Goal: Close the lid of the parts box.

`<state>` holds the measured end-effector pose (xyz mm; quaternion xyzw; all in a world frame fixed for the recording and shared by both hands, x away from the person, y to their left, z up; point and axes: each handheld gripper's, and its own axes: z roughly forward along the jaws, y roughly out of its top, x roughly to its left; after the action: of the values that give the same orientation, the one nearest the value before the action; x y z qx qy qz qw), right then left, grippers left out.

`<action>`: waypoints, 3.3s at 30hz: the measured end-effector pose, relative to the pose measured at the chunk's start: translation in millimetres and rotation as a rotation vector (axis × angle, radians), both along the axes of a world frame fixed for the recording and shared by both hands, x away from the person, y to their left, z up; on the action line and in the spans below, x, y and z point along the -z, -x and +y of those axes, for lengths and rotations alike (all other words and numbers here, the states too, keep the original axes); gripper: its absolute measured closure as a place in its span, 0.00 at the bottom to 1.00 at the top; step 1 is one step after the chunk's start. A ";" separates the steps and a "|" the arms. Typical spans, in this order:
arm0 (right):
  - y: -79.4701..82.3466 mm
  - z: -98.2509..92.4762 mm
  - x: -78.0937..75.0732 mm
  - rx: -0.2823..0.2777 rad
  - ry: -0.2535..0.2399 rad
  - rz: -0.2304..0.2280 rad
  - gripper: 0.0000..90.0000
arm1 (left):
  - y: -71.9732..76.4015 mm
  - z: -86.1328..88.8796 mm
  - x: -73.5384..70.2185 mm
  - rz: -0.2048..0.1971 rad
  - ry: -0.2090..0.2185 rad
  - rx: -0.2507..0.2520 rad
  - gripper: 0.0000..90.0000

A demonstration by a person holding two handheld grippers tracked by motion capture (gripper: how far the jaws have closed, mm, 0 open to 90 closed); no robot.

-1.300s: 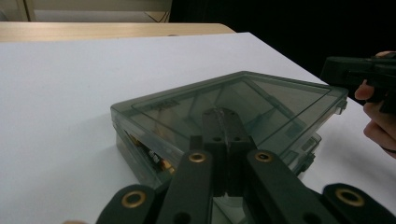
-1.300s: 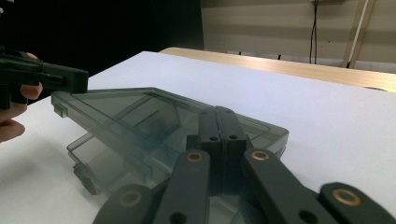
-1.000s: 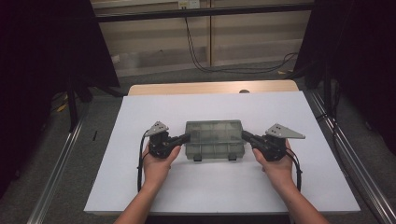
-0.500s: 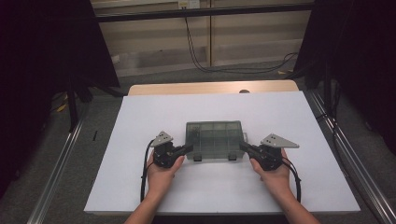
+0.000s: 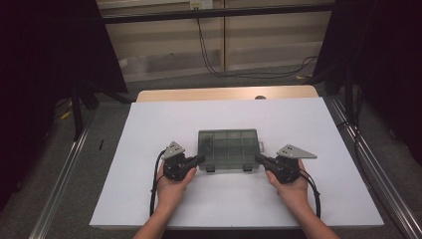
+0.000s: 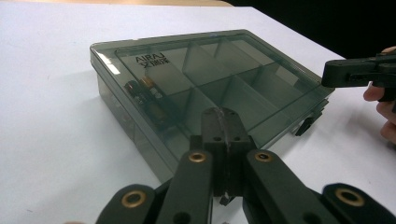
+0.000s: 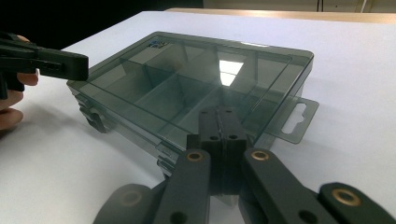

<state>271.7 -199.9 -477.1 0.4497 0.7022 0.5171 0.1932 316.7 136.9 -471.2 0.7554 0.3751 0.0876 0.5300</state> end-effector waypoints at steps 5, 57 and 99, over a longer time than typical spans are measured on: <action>-0.7 -5.3 -2.5 0.000 -0.034 0.013 1.00 | -1.2 0.9 -0.5 0.010 0.004 0.008 1.00; 43.9 -122.6 -14.3 0.238 -0.014 -0.117 0.00 | -3.7 6.3 -1.4 0.039 0.032 0.000 1.00; 43.3 -124.1 -13.7 0.231 -0.008 -0.118 0.00 | 18.0 86.7 -24.3 -0.109 0.018 -0.119 0.00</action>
<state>228.5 -324.0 -463.4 0.4970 0.6311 0.5198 0.2905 298.8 223.6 -446.9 0.7209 0.3910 0.1565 0.5504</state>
